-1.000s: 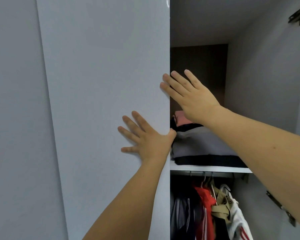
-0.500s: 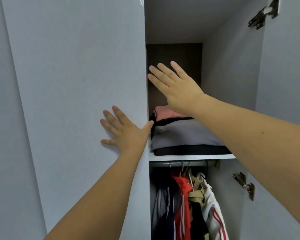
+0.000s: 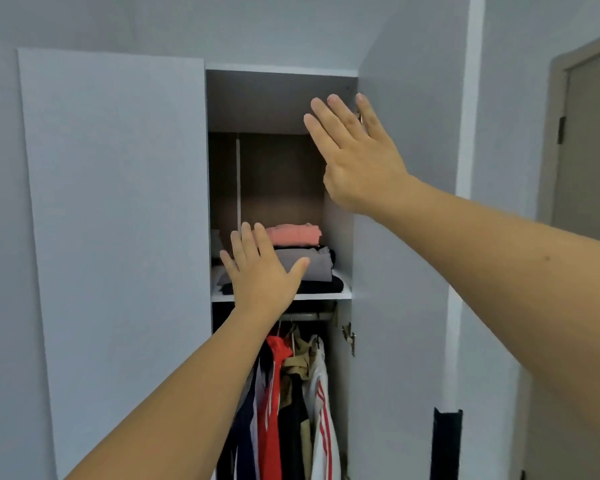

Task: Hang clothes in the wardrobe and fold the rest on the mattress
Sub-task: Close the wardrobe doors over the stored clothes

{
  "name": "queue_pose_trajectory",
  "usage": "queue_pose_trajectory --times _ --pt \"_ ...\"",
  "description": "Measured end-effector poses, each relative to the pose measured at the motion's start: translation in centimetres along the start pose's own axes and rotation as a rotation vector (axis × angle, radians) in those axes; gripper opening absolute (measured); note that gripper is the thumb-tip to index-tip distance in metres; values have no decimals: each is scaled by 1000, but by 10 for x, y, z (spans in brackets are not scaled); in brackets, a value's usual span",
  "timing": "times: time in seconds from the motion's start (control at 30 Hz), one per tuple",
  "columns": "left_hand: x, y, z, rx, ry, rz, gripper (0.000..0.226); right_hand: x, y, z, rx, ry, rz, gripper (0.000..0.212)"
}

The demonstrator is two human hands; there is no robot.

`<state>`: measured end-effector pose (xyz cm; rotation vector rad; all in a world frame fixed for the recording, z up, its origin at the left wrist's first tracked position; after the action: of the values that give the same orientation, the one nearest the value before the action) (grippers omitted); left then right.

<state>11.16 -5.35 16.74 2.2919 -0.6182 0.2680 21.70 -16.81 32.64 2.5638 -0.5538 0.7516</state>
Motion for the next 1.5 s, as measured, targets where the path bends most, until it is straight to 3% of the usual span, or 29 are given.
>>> queue_pose_trajectory --times 0.13,0.23,0.33,0.37,0.43,0.5,0.53,0.6,0.67,0.83,0.93,1.07,1.2,1.37,1.5 --pt "68 9 50 -254 -73 258 106 54 49 39 59 -91 13 68" --pt "121 5 92 -660 -115 625 111 85 74 62 113 -139 51 72" --pt "162 3 125 -833 -124 648 126 121 84 80 139 -354 -78 78" --pt "172 2 129 -814 -119 621 123 136 78 89 108 -494 -228 78" --pt "186 4 130 -703 -94 592 95 155 48 107 -24 -726 -663 62" --pt "192 8 127 -539 -85 487 62 146 24 116 -196 -719 -932 29" --pt "194 12 125 -460 -100 404 49 141 20 115 -215 -655 -973 23" --pt "195 19 125 -375 -133 317 34 136 20 115 -187 -602 -1008 23" --pt "191 21 124 -389 -155 322 29 131 21 113 -123 -577 -1052 23" --pt "153 26 112 -439 -187 349 28 96 9 102 -109 -482 -1173 39" --pt "120 35 105 -385 -149 369 25 67 -2 88 -96 -470 -1274 42" --pt "68 53 94 -247 -96 376 45 18 -17 70 -140 -342 -1305 48" --pt "20 59 79 -107 -70 272 87 -38 -49 57 -336 -120 -1177 71" --pt "-46 49 35 -90 14 227 93 -99 -98 44 -506 41 -838 98" --pt "-82 36 -6 -1 -25 -71 93 -137 -141 26 -546 40 -643 114"
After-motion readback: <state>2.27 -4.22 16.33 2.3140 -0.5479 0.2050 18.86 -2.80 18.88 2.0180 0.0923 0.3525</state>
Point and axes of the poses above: each hand's wrist, its own z-axis away from the middle knuckle, its own y-axis out of the back of the hand, x = y × z, the point moved 8 cm from there along -z, towards the middle knuckle, and after that the axes turned 2 degrees about y, right-handed, at the moved point
